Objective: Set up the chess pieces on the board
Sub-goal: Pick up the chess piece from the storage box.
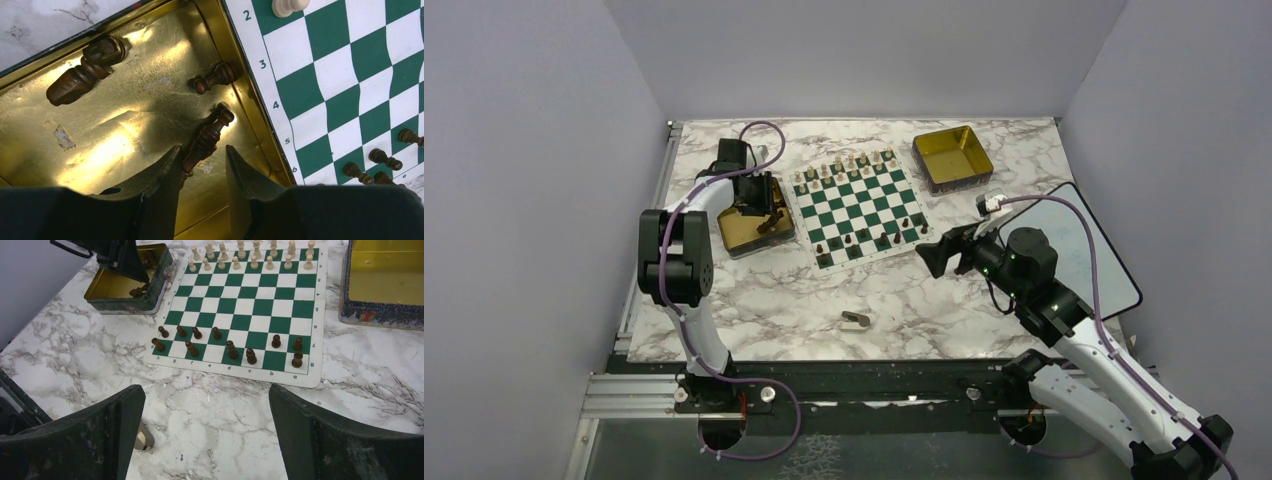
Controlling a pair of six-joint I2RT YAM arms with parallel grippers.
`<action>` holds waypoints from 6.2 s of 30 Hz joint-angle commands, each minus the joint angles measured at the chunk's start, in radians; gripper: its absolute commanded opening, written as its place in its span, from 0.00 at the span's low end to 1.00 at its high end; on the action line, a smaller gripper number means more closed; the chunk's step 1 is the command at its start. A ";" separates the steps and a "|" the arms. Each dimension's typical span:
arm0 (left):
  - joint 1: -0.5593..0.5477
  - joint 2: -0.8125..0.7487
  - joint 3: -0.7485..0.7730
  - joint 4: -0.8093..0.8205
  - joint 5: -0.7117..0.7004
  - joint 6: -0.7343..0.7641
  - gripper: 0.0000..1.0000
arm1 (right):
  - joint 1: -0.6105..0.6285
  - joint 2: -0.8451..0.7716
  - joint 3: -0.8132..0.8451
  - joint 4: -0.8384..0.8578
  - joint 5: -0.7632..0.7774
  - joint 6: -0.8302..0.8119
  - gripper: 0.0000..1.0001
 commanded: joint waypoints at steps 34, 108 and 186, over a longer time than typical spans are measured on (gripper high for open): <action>-0.045 0.051 0.011 0.025 -0.172 0.023 0.24 | 0.004 -0.026 0.015 0.015 0.037 -0.021 1.00; -0.067 -0.602 -0.380 0.587 0.418 -0.987 0.13 | 0.155 0.594 0.162 0.834 -0.251 -0.617 0.76; -0.183 -0.597 -0.368 0.425 0.244 -0.709 0.13 | 0.304 0.547 0.096 0.692 -0.160 -0.684 0.01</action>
